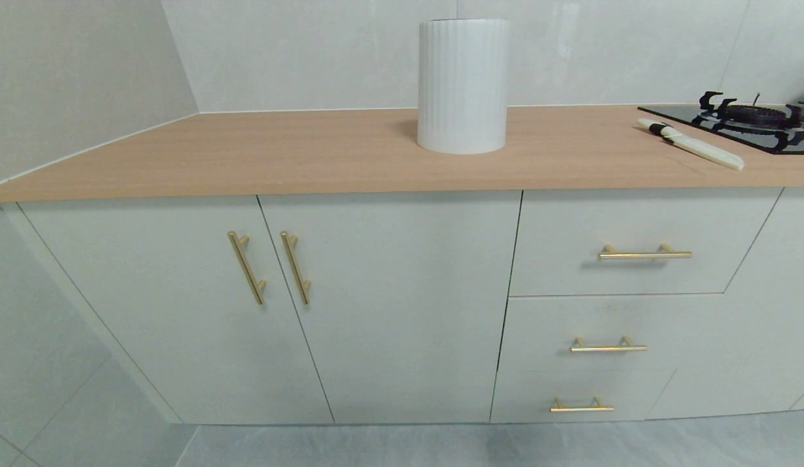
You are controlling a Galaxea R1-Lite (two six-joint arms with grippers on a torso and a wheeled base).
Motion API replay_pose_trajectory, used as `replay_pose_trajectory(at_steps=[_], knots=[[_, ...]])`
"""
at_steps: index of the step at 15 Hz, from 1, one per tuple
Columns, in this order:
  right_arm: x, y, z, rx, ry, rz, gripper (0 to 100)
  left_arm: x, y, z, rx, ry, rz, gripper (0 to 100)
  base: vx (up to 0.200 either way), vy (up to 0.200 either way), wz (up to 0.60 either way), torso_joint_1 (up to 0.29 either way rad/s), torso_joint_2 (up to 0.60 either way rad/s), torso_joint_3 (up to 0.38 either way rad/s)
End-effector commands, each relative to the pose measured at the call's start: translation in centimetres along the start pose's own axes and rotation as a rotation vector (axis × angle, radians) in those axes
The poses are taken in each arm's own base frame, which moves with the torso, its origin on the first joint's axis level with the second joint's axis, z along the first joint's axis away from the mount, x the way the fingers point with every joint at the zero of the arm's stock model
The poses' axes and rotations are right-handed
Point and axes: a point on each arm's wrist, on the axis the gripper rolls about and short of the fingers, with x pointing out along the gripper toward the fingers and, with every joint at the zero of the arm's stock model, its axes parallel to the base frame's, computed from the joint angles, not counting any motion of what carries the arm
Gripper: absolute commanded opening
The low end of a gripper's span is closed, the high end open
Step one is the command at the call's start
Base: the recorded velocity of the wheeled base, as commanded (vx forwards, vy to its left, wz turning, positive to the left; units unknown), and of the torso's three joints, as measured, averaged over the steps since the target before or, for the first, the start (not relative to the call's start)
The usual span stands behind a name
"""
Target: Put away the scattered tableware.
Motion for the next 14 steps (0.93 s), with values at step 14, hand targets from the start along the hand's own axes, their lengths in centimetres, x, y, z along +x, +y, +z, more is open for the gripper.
replay_pose_trajectory(at_steps=[14], knots=[[-12.4,-1.3,-5.9,0.099,0.075,0.230,100,0.0,0.0,0.0,0.000,-0.001,0.001,100,0.000,0.000,0.00,0.000,0.00,0.000]])
